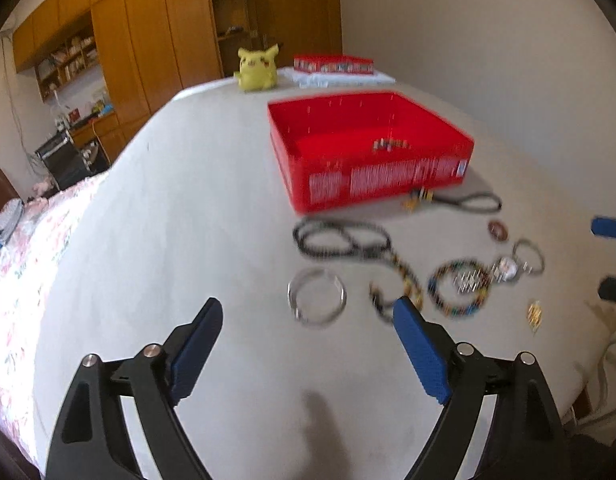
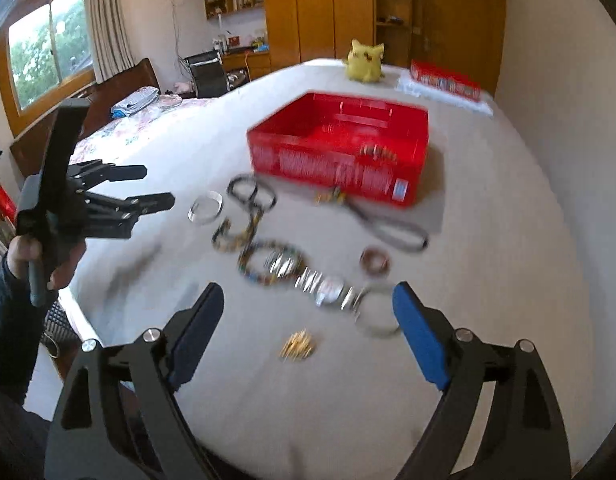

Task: Organize jewelry
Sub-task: 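Withdraw both open tools from the tray back toward the remaining jewelry, then grasp the silver bangle with the left tool while the right tool grasps the gold pendant, then lower the bangle into the red tray with the left tool while the right tool releases the pendant there, then withdraw both open tools from the tray back toward the remaining jewelry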

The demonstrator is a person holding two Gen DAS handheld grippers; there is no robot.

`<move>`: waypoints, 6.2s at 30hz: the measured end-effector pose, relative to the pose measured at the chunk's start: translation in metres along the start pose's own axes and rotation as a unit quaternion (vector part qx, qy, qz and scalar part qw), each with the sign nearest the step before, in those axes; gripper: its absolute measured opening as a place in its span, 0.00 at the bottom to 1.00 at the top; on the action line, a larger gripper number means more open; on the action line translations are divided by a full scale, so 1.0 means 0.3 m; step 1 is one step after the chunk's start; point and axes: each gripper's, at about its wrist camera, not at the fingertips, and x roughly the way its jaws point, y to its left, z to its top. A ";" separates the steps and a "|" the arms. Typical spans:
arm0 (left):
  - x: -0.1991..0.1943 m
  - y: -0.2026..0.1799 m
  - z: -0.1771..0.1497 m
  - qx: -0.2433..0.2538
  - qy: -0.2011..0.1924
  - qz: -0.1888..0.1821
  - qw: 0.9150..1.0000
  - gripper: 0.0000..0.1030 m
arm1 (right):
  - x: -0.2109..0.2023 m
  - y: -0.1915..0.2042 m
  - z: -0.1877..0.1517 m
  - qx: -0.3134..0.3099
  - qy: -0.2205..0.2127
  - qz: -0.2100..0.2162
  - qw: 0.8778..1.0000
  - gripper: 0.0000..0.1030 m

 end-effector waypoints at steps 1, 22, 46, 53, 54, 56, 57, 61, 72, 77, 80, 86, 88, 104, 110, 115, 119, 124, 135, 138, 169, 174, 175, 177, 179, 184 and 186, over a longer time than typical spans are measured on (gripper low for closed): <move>0.019 0.003 -0.022 -0.002 0.008 -0.002 1.000 0.85 | 0.010 0.008 -0.025 0.007 0.006 0.005 1.000 0.83; 0.225 0.014 -0.033 -0.006 0.036 0.015 0.999 0.86 | 0.170 0.001 -0.168 0.045 0.062 0.022 0.997 0.58; 0.211 -0.009 -0.007 -0.015 0.023 -0.004 1.000 0.45 | 0.214 0.015 -0.144 -0.001 0.052 0.004 0.999 0.33; 0.204 -0.003 -0.005 -0.022 0.021 -0.005 1.000 0.45 | 0.215 -0.001 -0.134 0.005 0.053 0.016 0.998 0.23; 0.202 -0.003 -0.005 -0.023 0.020 -0.004 1.000 0.45 | 0.214 -0.003 -0.133 0.007 0.054 0.020 0.998 0.23; 0.194 -0.002 -0.004 -0.024 0.018 -0.004 1.000 0.45 | 0.207 0.001 -0.130 0.007 0.053 0.022 0.998 0.23; 0.190 -0.001 -0.005 -0.025 0.017 -0.004 1.000 0.45 | 0.203 0.004 -0.130 0.006 0.052 0.023 0.998 0.23; 0.166 -0.002 -0.001 -0.025 0.011 -0.002 1.000 0.45 | 0.185 0.013 -0.127 0.006 0.047 0.026 0.999 0.23; 0.088 -0.004 0.011 -0.026 -0.006 -0.004 1.000 0.45 | 0.119 0.021 -0.112 0.005 0.027 0.030 0.999 0.23; 0.028 -0.009 0.031 -0.024 -0.021 -0.009 0.999 0.45 | 0.088 0.026 -0.093 0.001 0.017 0.033 0.999 0.23; -0.007 -0.019 0.053 -0.020 -0.031 -0.010 0.999 0.45 | 0.071 0.019 -0.076 -0.001 0.009 0.032 0.999 0.23; -0.066 -0.036 0.114 -0.005 -0.052 -0.011 0.999 0.45 | 0.036 -0.012 -0.023 -0.008 -0.007 0.024 1.000 0.23; -0.081 -0.046 0.139 0.005 -0.058 -0.011 0.998 0.45 | 0.027 -0.024 0.000 -0.010 -0.010 0.025 1.000 0.23; -0.050 -0.067 0.390 0.044 -0.074 -0.035 0.996 0.45 | 0.070 -0.149 0.297 -0.030 -0.023 0.034 0.999 0.23; 0.035 -0.056 0.497 0.037 -0.067 -0.052 0.996 0.45 | 0.184 -0.229 0.449 -0.016 -0.008 0.036 0.999 0.23; 0.169 -0.062 0.574 0.036 -0.047 -0.063 0.996 0.45 | 0.338 -0.284 0.563 -0.013 0.021 0.022 0.999 0.23; 0.290 -0.068 0.601 0.028 -0.020 -0.072 0.997 0.45 | 0.472 -0.320 0.624 -0.007 0.046 0.013 0.999 0.23; 0.422 -0.085 0.596 0.024 0.014 -0.083 0.996 0.45 | 0.616 -0.338 0.651 -0.012 0.078 -0.004 0.997 0.23; 0.537 -0.093 0.576 0.037 0.045 -0.074 0.996 0.45 | 0.757 -0.309 0.652 -0.067 0.120 -0.049 0.989 0.23; 0.562 -0.100 0.580 0.038 0.052 -0.078 0.995 0.45 | 0.781 -0.302 0.645 -0.078 0.130 -0.057 0.987 0.24; 0.085 -0.042 0.178 0.033 -0.007 -0.066 0.997 0.71 | 0.156 -0.263 0.225 0.027 0.012 0.033 0.999 0.41; 0.068 -0.102 0.037 0.046 0.008 -0.064 0.997 0.71 | 0.135 -0.261 0.057 0.070 0.029 0.028 0.997 0.41; 0.068 -0.108 0.023 0.046 0.009 -0.064 0.997 0.71 | 0.134 -0.256 0.024 0.077 0.034 0.028 0.996 0.41; 0.072 -0.115 0.003 0.041 0.014 -0.071 0.997 0.71 | 0.134 -0.248 -0.022 0.086 0.040 0.026 0.995 0.41; 0.085 -0.134 -0.005 0.044 0.017 -0.070 0.996 0.71 | 0.137 -0.240 -0.047 0.092 0.043 0.028 0.994 0.41; 0.124 -0.153 -0.017 0.044 0.027 -0.074 0.996 0.71 | 0.138 -0.222 -0.079 0.089 0.042 0.013 0.995 0.44; 0.150 -0.155 -0.023 0.045 0.034 -0.070 0.996 0.71 | 0.147 -0.226 -0.089 0.090 0.045 0.011 0.995 0.44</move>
